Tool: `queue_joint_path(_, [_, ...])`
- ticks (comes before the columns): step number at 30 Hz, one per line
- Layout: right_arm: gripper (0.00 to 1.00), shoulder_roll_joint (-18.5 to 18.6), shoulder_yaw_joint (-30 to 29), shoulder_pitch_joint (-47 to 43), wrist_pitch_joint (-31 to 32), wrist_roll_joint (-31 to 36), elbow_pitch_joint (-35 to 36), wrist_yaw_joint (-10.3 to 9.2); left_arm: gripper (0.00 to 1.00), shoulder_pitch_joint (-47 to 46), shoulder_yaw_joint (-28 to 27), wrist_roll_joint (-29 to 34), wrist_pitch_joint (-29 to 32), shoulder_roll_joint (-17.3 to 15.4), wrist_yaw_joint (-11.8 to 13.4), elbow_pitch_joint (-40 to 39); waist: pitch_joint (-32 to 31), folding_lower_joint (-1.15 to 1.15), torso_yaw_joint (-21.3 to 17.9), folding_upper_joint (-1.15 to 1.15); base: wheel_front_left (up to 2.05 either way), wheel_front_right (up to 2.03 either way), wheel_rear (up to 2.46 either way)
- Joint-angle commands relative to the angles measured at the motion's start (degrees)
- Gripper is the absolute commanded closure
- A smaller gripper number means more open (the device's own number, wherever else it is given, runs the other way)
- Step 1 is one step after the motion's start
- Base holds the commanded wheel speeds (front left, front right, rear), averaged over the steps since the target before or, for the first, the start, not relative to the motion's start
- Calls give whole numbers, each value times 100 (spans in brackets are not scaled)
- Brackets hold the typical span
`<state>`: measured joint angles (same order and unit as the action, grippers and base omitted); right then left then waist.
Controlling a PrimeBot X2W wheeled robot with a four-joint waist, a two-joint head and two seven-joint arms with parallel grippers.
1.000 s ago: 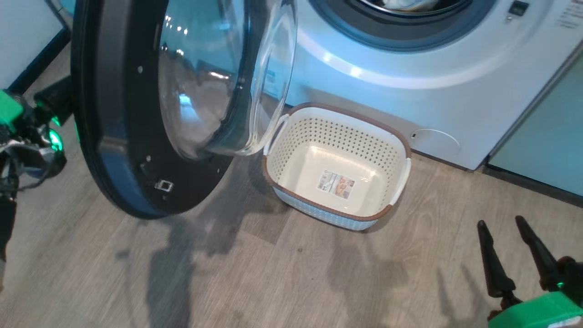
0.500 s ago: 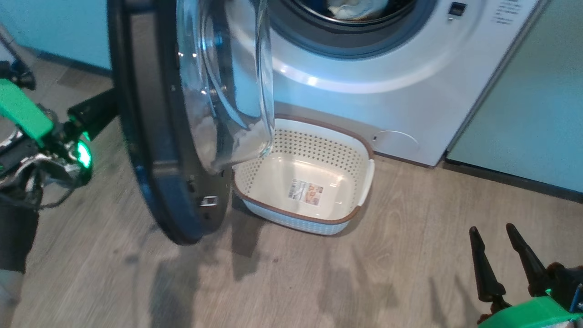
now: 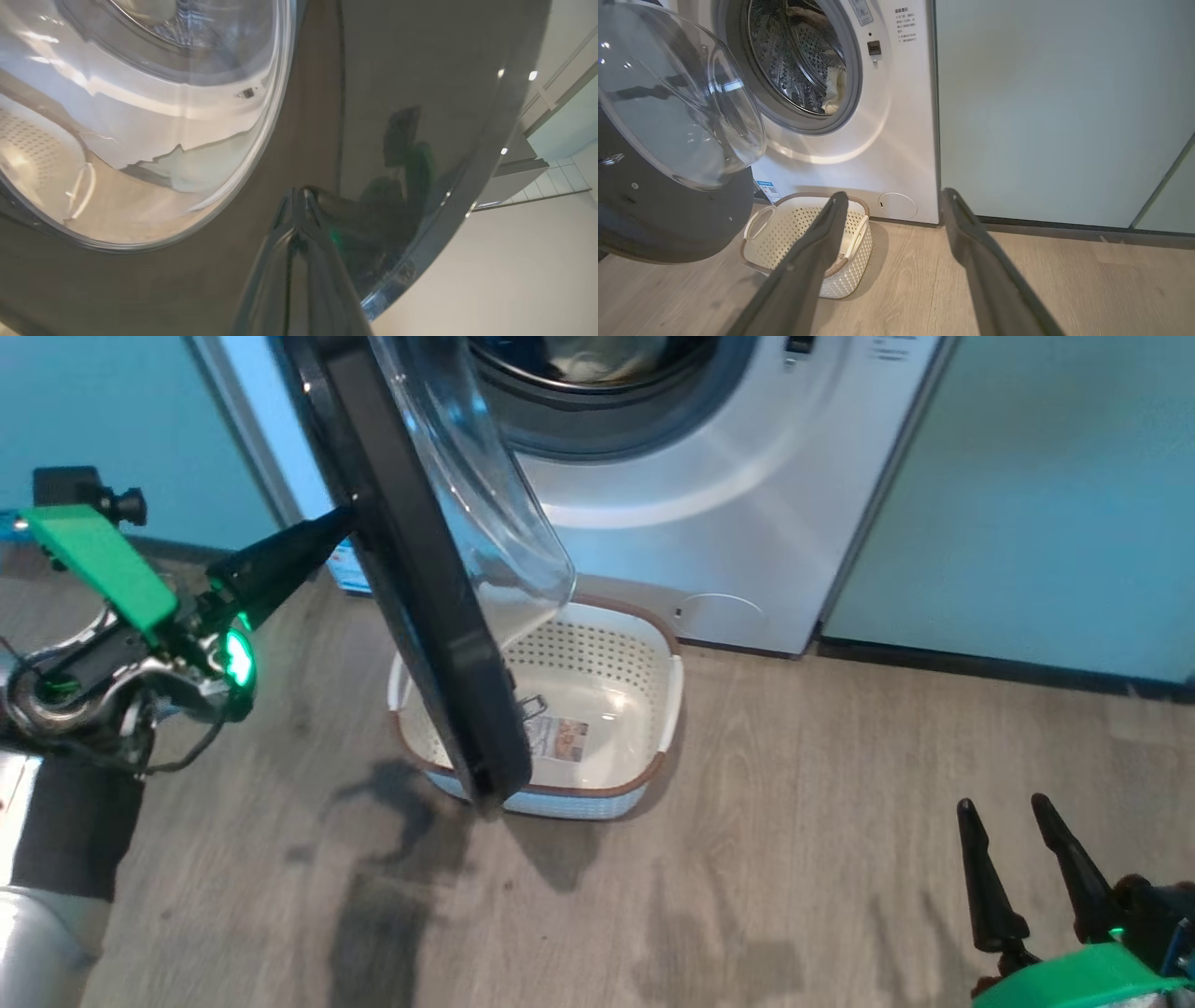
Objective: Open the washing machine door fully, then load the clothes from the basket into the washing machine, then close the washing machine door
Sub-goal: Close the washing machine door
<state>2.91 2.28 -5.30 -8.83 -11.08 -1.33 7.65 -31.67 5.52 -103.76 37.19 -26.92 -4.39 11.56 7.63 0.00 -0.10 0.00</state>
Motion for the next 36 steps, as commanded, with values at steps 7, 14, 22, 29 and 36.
queue_joint_path(7, [0, 6, 168, 355, -146, -60, 100, -16, 100, -379, -245, 105, -234, 61, -115, -82, 189, 0, -561, 0, 0, 0, 0])
queue_joint_path(14, [0, 1, 204, 448, -205, -93, 19, -16, 100, -659, -261, 238, -427, 238, -210, 204, 325, 0, -968, 0, 0, 0, 0])
queue_joint_path(22, [0, -1, 251, 565, -279, -152, -75, -16, 100, -1026, -338, 332, -565, 360, -276, 571, 464, 0, -1376, 0, 0, 0, 0])
queue_joint_path(29, [0, -2, 240, 618, -334, -178, -140, -16, 100, -1205, -410, 437, -635, 424, -304, 751, 532, 0, -1548, 0, 0, 0, 0])
queue_joint_path(36, [0, -2, 200, 643, -366, -192, -155, -16, 100, -1189, -542, 441, -622, 496, -308, 669, 562, 0, -1539, 0, 0, 0, 0])
